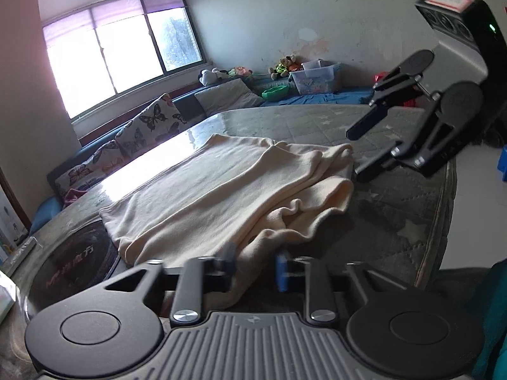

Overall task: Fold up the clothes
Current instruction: 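Close the left and right grippers on the sweatshirt hem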

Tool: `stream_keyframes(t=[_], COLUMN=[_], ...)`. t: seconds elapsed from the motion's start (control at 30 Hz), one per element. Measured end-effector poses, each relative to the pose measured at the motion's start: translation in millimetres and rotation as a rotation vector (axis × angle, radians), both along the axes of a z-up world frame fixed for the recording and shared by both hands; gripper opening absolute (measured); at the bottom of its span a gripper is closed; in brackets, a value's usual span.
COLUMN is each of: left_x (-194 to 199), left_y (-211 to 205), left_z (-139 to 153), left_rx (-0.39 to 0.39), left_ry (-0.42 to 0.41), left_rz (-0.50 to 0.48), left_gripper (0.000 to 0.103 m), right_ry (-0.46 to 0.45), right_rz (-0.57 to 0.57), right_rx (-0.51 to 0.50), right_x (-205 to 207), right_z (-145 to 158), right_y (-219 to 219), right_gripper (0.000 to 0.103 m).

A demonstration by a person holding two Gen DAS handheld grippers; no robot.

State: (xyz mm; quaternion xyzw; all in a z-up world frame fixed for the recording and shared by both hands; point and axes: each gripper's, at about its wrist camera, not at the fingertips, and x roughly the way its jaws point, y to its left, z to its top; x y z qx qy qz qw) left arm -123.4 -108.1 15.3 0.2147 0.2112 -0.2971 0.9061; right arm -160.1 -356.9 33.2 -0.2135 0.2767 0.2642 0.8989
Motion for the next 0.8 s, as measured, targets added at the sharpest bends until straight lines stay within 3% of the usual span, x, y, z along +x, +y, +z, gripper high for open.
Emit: stream_keyframes(t=[0.07, 0.43, 0.53, 0.7, 0.8], left_x=[6.0, 42.7, 44.6, 39.1, 31.4], left_y=[1.9, 13.4, 14.8, 17.0, 18.4], left_z=[3.6, 28.8, 28.3, 21.4, 16.2], left_rx=[-0.028, -0.186, -0.198, -0.179, -0.154], left_ry=[0.017, 0.115, 0.127, 0.124, 0.105], left_rz=[0.006, 0.066, 0.067, 0.055, 0.053], left_gripper=[0.009, 0.008, 0.008, 0.012, 0.015], right_ry=[-0.016, -0.087, -0.083, -0.015, 0.033], right_rz=[0.025, 0.149, 0.165, 0.176, 0.162], right_rx=[-0.030, -0.060, -0.048, 0.005, 0.051], right_x=[-6.6, 5.3, 18.2, 37.1, 46.4], right_z=[-0.4, -6.0, -9.2, -13.3, -10.3], right_y=[1.2, 24.6, 30.5, 31.5, 28.9], right_gripper=[0.064, 0.066, 0.057, 0.028, 0.018])
